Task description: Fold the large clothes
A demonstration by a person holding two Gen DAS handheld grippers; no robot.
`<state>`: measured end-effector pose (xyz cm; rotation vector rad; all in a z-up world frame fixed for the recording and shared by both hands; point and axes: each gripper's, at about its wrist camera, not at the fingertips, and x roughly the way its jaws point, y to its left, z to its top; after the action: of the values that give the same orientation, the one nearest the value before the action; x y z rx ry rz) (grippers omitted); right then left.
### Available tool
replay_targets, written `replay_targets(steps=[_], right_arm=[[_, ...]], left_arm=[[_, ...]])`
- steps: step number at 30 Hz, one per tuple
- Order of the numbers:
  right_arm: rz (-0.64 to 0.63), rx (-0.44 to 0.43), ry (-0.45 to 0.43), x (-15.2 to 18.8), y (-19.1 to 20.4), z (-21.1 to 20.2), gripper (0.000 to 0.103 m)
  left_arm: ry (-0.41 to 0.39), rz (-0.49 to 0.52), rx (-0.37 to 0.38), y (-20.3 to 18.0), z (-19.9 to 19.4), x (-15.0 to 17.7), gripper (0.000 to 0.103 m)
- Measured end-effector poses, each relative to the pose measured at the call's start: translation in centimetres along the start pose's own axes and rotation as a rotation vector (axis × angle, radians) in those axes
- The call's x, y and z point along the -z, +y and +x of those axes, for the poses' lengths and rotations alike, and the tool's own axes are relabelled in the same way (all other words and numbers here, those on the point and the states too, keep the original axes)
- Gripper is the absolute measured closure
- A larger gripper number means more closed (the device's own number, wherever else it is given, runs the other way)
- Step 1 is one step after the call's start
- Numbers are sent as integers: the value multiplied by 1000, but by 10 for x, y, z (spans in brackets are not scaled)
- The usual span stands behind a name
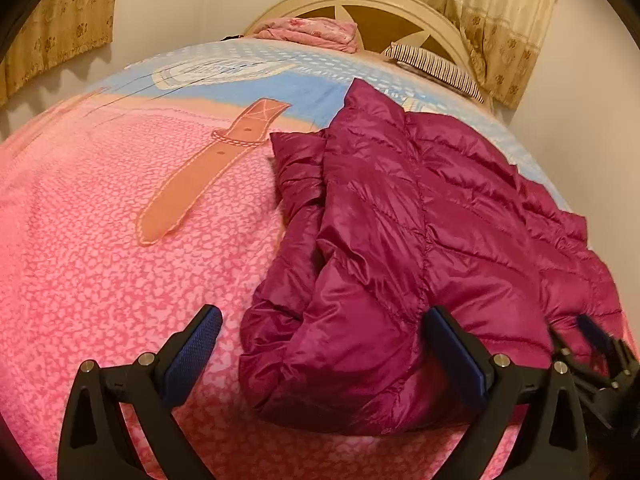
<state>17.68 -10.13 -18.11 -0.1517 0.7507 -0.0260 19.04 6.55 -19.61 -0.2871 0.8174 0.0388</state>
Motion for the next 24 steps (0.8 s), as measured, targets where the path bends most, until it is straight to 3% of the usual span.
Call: replay_targets(steps=[3,6,7,8,11,13,18,21,22,24], right_arm=[[-8,6,20,2,1,4,14],[-3,-8,47,1,0,10,13],[-2,-9,49,1,0,10,12],[-4,-6,50,2,1,10,12],[-7,0,45,2,2,9,12],[-4,-1,47,2,1,9,12],[-4,6,43,3,2,8,12],[-5,8,40,3,2,7,12],[-4,8,38,3,2,8,12],[-1,5,35,3,1,7,12]], left_arm=[[-12,8,14,0,-1,-1,15],[-25,22,46,-2,-4,-3,41],[-19,23,77,-2,-5,-2,56],[-16,24,93,-3,-4,-3,63],[-44,61,102,-9,-8,-3,78],[-55,70,115,-10,-10,-3,82],[-67,36,110,1,-15,-1,78],[-71,28,57,6,-17,-1,54],[-74,15,38,8,-18,-2,40],[-89,-15,59,16,-22,-1,34]])
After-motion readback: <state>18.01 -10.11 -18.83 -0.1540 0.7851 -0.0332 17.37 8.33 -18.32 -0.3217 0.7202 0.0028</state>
